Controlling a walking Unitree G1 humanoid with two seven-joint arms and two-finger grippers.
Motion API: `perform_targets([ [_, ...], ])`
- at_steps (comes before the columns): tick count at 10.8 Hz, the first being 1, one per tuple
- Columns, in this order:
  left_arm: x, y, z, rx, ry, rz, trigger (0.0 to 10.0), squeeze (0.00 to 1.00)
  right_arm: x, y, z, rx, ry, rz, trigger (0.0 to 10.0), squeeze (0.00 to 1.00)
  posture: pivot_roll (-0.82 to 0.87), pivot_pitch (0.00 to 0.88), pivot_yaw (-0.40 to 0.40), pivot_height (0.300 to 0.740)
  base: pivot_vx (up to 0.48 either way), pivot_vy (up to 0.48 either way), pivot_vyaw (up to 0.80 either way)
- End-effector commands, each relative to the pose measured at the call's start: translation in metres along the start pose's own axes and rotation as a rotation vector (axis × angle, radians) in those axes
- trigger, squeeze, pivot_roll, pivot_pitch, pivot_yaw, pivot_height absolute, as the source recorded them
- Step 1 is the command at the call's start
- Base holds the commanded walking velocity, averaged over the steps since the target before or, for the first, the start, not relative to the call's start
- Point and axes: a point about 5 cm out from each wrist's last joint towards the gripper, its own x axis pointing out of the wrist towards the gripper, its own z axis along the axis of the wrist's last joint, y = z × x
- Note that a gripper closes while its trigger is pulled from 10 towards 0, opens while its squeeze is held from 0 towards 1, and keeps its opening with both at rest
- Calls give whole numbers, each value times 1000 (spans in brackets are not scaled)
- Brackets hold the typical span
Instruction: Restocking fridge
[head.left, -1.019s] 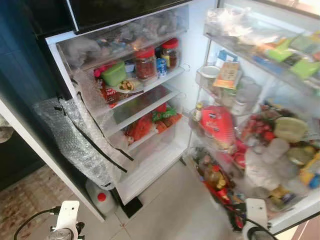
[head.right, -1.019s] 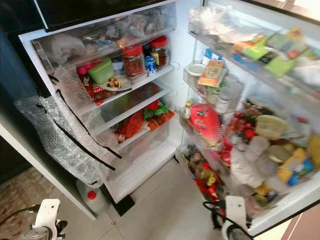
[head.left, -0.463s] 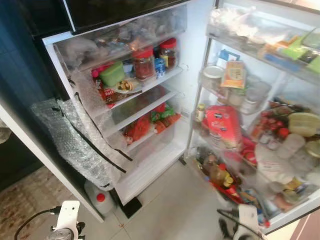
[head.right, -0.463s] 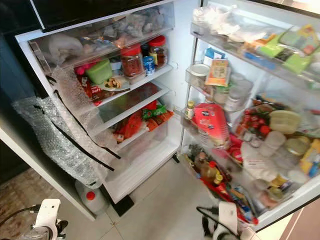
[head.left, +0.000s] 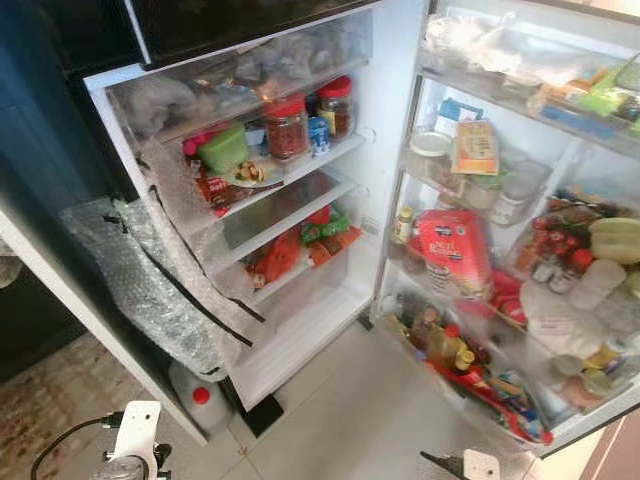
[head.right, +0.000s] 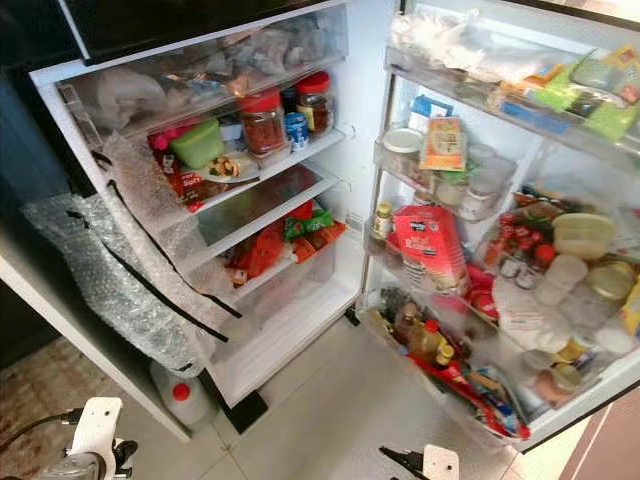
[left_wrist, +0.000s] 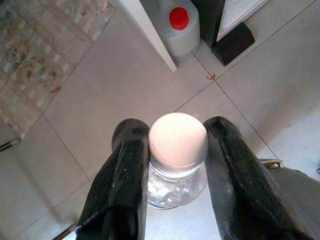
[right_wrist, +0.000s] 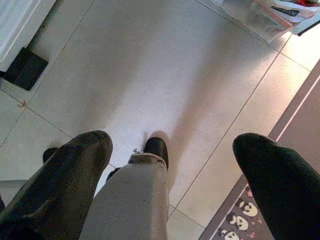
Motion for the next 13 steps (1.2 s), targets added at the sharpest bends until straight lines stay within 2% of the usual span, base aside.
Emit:
perform_targets([
  [1,0,5,-1,10,13,8,10000,0,1,3,4,11,-5,6,10000,0,1,0,38,740,251,0,0],
  [3,0,4,-1,8,15,5,10000,0,2,3,14,0,-27,5,10000,0,2,0,33,740,279,0,0],
  [9,0,4,-2,10,20,7,10000,0,2,3,16,-60,-32,25,10000,0,4,0,31,740,247,0,0],
  [13,0,4,-1,17,21,6,10000,0,2,3,17,-92,-38,37,10000,0,1,0,32,740,0,0,731],
])
